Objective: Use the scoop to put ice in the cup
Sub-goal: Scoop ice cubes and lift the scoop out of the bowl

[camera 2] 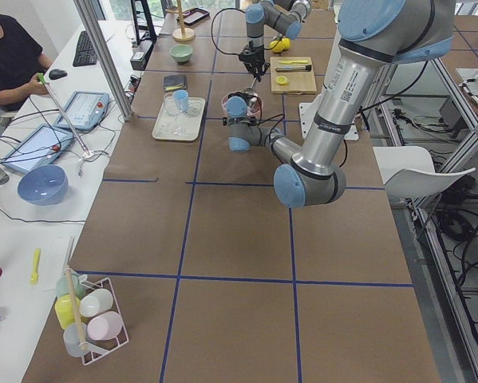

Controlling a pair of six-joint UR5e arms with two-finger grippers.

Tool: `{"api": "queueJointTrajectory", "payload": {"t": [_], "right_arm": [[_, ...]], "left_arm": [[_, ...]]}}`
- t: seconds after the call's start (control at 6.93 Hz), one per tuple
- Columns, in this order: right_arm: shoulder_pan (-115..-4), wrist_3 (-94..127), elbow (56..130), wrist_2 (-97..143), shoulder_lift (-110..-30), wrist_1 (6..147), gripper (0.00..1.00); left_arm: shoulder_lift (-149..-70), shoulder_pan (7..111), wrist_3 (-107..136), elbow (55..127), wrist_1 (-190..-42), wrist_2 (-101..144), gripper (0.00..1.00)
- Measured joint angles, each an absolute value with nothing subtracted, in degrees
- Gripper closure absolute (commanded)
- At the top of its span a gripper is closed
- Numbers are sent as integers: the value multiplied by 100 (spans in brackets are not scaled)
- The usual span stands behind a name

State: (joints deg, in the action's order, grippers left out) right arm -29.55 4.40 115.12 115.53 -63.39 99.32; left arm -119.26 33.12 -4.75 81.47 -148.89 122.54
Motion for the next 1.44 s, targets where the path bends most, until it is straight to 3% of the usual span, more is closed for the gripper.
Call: {"api": "queueJointTrajectory", "payload": {"t": [0.58, 1.44], "right_arm": [[-2969, 700, 11661, 11730, -6927, 8806, 100], [-3087, 1331, 11895, 11833, -7034, 8437, 100]], "left_arm": [[-11927, 3331, -475, 8151, -14891, 12258, 0], [-11925, 3362, -475, 8156, -14900, 12261, 0]]}}
